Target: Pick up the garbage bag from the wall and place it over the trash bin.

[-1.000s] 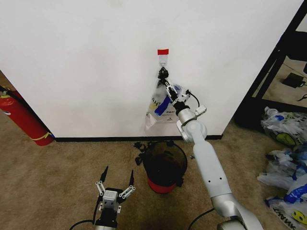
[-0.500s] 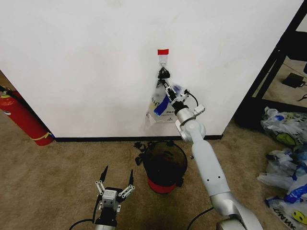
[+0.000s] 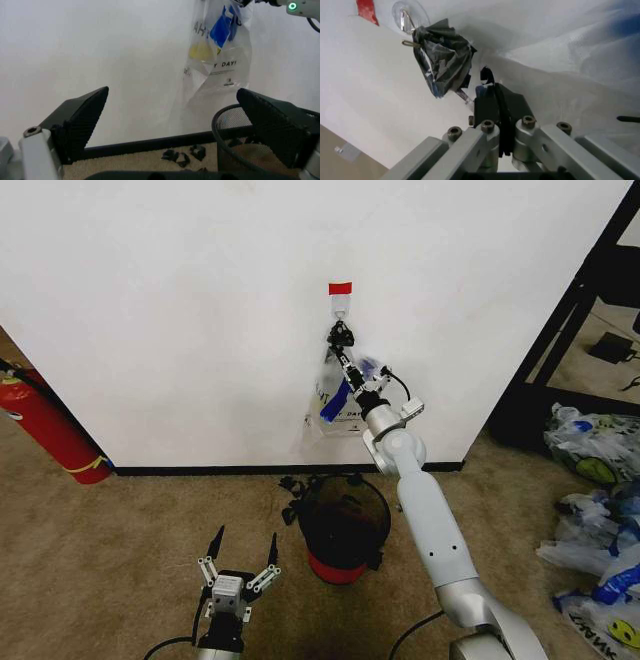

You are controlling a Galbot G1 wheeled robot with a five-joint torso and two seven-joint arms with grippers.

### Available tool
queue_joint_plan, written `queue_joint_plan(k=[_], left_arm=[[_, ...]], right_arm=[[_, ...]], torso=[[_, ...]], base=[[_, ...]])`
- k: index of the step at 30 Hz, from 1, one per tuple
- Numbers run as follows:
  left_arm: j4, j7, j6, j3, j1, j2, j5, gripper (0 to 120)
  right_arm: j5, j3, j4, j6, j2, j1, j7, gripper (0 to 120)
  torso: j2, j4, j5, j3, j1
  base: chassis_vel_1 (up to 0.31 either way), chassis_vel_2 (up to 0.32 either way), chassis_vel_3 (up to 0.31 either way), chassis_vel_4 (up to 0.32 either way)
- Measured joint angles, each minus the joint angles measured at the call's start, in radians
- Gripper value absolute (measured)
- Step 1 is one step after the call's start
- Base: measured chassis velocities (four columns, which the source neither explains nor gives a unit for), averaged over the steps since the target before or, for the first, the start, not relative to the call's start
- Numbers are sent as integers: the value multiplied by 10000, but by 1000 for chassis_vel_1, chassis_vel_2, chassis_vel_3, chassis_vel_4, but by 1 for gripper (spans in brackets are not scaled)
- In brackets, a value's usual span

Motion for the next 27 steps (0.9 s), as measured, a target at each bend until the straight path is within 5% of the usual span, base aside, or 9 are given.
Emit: queue_joint_plan(k=[15, 27], left_arm=[[-63, 4, -14, 190, 26, -33, 17, 100], [-19, -6, -133, 439, 36, 7, 130, 100]], right_arm=[[87, -123, 1247, 63, -680, -1016, 172, 0], [-22, -125, 3470, 107, -1308, -3370, 182, 0]], torso=[[0, 0, 1, 0, 0], [0, 2, 1, -1, 0]], base=[[0, 0, 0, 0], [0, 0, 0, 0]])
